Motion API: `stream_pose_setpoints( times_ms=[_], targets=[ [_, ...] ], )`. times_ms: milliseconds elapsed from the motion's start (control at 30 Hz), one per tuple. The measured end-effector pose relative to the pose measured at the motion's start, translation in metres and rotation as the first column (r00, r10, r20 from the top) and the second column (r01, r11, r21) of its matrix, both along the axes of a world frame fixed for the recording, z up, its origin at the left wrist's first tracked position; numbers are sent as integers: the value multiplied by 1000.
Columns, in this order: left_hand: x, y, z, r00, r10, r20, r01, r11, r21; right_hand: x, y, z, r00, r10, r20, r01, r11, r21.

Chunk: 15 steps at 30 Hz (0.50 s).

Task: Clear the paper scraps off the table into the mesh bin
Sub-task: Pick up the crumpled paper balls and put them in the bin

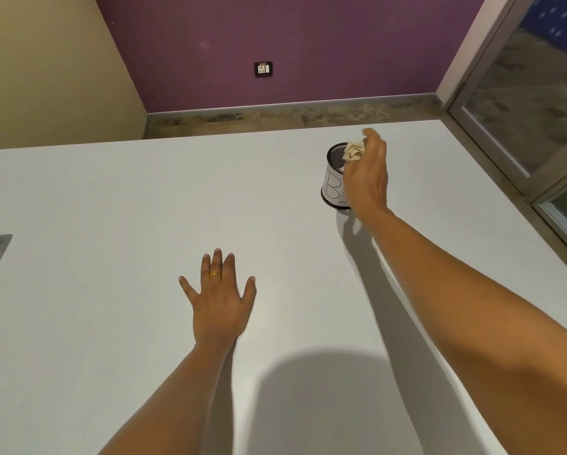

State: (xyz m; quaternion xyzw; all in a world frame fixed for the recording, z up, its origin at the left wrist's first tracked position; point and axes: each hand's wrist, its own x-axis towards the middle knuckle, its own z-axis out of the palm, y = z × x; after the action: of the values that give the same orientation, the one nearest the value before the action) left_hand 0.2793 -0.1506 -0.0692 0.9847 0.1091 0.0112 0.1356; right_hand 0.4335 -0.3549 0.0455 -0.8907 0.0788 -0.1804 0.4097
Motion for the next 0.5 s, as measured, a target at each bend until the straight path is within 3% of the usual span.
stream_pose_setpoints(
  times_ms=[100, 367, 500],
  targets=[
    [-1, -1, 1, 1000, 5, 13, -5, 1000, 7, 7, -9, -6, 999, -40, -30, 38, 996, -81],
    [-1, -2, 3, 1000, 16, 14, -16, 1000, 6, 5, -11, -27, 999, 42, -5, -42, 975, -219],
    [-1, -1, 3, 1000, 19, 17, -19, 1000, 2, -5, -8, -34, 995, 54, 78, -39, 982, -183]
  ],
)
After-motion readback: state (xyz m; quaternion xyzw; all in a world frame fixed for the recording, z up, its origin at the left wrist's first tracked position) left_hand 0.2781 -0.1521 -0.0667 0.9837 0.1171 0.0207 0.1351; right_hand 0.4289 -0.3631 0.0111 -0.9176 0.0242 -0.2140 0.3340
